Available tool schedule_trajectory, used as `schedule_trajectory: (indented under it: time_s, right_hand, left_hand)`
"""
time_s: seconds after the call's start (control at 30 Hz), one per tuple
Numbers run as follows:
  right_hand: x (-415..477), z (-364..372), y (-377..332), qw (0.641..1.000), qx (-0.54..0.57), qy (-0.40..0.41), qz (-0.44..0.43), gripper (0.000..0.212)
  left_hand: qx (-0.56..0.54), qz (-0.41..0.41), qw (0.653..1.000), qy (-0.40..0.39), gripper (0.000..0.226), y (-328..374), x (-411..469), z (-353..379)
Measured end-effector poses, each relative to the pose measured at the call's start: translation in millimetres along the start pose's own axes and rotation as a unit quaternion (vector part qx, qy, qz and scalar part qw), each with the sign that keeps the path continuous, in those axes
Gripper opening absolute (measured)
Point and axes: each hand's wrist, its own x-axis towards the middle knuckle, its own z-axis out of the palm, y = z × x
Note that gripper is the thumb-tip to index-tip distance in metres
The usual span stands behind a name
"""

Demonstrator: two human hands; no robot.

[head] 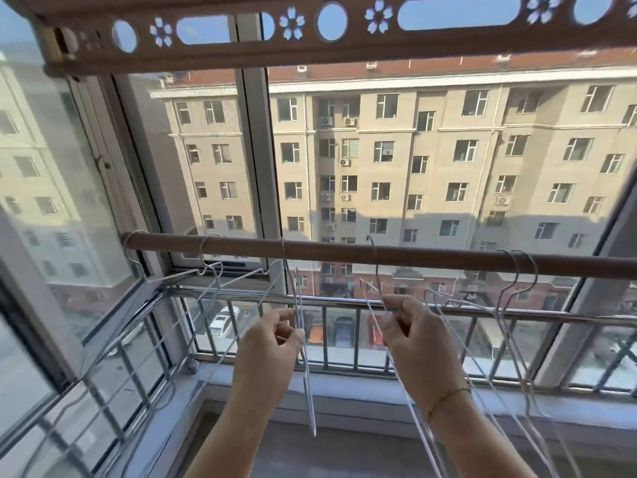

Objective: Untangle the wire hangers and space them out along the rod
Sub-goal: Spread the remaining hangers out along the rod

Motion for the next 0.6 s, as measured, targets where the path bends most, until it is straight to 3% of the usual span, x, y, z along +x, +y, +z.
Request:
schedule_trajectory:
  time_s: [0.3, 0.43, 0.6]
  right_hand:
    - [-14.3, 21.5, -12.6, 0.999, 0.029, -0.020, -0.024, 0.026]
    - [-13.9, 14.3, -12.1, 0.999, 0.001, -0.026, -0.035, 0.026]
    - [-14.5, -27.8, -1.3, 0.994, -0.055, 0.074, -0.056, 0.020]
  left_hand:
    - [-0.001, -0.014, 1.000, -0.011, 0.029, -0.7, -4.3, -6.5]
    - [0.011, -0.009, 1.000, 0.023, 0.029, 0.5, -5.0, -8.1]
    - [-0.021, 0.084, 0.993, 0.075, 0.023, 29.6, -22.7, -9.1]
